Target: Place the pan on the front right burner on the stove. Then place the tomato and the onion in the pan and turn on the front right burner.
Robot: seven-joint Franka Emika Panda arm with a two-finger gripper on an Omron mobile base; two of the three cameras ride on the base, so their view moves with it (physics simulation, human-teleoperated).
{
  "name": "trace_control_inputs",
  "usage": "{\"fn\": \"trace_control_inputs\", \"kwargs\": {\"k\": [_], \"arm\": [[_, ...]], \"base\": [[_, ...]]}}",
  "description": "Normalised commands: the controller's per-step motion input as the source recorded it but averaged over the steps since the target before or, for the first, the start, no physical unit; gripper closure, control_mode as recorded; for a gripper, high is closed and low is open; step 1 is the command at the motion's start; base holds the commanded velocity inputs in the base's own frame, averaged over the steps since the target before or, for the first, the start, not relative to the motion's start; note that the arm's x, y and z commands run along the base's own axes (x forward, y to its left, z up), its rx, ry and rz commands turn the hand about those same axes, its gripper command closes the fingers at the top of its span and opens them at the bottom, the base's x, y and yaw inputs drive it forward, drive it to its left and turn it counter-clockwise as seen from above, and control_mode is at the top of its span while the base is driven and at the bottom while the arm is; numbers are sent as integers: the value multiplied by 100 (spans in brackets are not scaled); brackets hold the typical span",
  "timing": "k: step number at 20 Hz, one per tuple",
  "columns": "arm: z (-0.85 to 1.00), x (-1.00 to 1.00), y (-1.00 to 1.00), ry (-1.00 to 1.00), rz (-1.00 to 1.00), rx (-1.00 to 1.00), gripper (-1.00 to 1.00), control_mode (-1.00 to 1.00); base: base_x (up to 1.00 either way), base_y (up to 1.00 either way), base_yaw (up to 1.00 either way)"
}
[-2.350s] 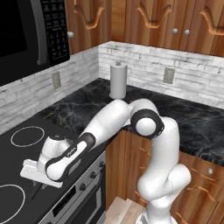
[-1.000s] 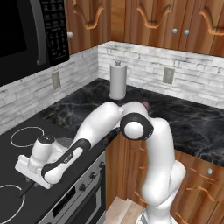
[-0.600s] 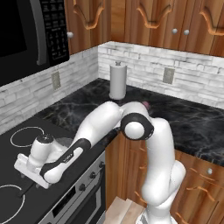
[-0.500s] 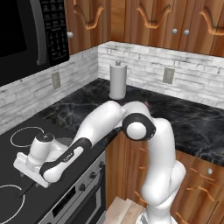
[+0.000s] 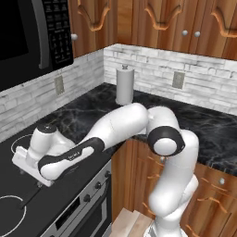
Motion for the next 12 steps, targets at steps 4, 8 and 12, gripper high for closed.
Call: {"fn": "trace_control_inputs", "kwargs": {"k": [4, 8, 12], "arm": [[60, 15, -60, 0, 0, 0, -100, -100], [42, 22, -73, 0, 1, 0, -100, -100], [24, 15, -76, 0, 9, 0, -100, -100]], "base": [[0, 0, 0], [0, 0, 0], [0, 0, 0]]}}
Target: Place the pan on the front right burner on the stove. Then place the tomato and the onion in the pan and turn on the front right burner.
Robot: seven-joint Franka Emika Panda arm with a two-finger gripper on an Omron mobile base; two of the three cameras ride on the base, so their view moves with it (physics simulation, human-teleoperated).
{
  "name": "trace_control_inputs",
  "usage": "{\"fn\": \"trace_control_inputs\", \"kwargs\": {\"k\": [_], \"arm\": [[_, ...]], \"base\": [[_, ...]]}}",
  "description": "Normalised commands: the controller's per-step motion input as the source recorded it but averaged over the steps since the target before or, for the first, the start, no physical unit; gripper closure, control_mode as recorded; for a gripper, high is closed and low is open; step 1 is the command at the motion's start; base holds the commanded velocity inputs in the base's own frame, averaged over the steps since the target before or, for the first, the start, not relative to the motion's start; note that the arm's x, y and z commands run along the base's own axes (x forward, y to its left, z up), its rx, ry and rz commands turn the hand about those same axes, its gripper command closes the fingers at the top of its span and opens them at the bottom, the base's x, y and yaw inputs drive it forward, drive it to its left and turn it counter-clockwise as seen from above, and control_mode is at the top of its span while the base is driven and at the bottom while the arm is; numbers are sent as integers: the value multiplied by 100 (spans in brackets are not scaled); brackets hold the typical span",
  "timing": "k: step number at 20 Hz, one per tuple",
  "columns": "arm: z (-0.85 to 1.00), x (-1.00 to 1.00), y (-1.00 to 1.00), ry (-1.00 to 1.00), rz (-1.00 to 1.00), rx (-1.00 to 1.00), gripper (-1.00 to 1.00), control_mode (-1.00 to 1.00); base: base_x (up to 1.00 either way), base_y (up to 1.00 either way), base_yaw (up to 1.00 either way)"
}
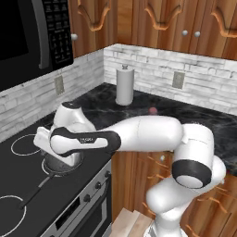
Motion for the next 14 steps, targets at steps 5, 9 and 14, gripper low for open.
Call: {"fn": "trace_control_inputs", "kwargs": {"k": [5, 9, 14], "arm": [[19, 24, -74, -3, 14, 0, -100, -100], [21, 33, -63, -2, 12, 0, -100, -100], [20, 39, -50, -5, 13, -1, -100, -100]], "base": [[0, 0, 0], [0, 0, 0], [0, 0, 0]]}}
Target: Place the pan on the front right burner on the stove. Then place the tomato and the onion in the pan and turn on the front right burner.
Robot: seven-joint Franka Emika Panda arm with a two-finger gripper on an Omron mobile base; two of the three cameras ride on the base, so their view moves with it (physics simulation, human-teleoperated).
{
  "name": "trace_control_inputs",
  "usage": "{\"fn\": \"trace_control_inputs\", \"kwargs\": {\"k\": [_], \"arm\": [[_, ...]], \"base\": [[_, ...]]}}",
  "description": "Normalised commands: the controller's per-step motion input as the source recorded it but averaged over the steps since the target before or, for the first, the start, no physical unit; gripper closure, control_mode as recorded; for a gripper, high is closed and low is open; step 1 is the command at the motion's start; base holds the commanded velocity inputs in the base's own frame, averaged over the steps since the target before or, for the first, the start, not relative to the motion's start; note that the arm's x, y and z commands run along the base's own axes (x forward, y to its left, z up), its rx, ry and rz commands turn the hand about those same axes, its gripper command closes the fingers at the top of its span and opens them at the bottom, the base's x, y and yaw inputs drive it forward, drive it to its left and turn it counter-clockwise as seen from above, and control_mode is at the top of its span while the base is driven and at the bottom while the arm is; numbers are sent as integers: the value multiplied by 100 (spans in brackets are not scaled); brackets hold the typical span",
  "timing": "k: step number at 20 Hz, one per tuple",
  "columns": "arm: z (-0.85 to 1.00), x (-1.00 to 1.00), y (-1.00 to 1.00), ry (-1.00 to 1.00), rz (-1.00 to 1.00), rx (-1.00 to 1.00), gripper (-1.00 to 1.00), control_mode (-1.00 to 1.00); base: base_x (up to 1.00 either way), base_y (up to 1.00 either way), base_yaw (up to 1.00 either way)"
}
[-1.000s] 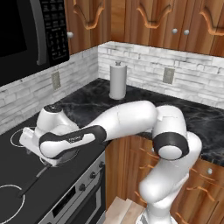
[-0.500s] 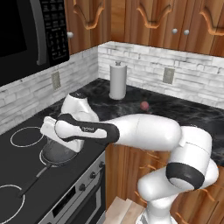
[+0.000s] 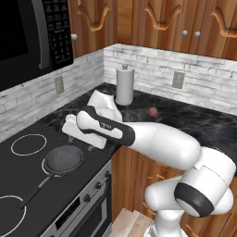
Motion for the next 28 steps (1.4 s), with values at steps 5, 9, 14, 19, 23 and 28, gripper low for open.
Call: {"fn": "trace_control_inputs", "kwargs": {"k": [5, 9, 14, 19, 23, 28], "arm": [[8, 35, -43, -9, 14, -7, -100, -100], [0, 31, -44, -12, 11, -15, -100, -100], [0, 17, -43, -15, 12, -17, -100, -100], [0, 25, -50, -14, 11, -14, -100, -100], [0, 18, -49, -14, 10, -11, -100, -100], [0, 1, -41, -7, 4, -6, -100, -100]], "base": [[0, 0, 0], [0, 0, 0], [0, 0, 0], [0, 0, 0], [0, 0, 0], [0, 0, 0]]}}
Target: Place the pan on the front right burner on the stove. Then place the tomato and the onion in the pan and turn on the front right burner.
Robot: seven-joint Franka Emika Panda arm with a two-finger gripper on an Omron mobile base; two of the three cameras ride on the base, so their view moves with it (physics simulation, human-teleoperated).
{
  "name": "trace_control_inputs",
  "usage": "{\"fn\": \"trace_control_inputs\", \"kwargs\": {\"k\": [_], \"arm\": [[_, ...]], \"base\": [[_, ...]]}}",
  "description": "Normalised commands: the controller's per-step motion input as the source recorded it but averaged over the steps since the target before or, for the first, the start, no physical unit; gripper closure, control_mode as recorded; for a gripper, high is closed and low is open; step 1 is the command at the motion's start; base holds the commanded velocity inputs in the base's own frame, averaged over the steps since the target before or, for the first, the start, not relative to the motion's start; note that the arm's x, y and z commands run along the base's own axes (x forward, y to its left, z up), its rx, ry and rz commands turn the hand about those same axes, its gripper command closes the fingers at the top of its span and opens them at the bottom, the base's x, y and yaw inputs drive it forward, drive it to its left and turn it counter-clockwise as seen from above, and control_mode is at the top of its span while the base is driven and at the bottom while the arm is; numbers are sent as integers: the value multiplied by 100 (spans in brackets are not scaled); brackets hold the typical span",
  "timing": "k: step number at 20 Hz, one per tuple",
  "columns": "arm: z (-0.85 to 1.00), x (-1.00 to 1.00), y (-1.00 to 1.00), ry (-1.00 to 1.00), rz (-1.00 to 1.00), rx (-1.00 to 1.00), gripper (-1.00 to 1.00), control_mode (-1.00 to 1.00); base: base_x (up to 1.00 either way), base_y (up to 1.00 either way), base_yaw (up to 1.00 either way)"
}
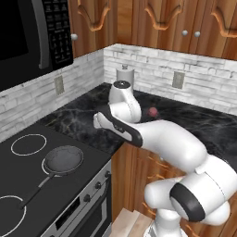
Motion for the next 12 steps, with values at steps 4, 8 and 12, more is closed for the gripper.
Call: {"fn": "trace_control_inputs", "kwargs": {"k": [4, 8, 12], "arm": [[0, 11, -37, 0, 0, 0, -100, -100], [0, 28, -35, 0, 0, 0, -100, -100], [0, 41, -34, 0, -1, 0, -100, -100]], "base": [[0, 0, 0], [0, 0, 0], [0, 0, 0]]}}
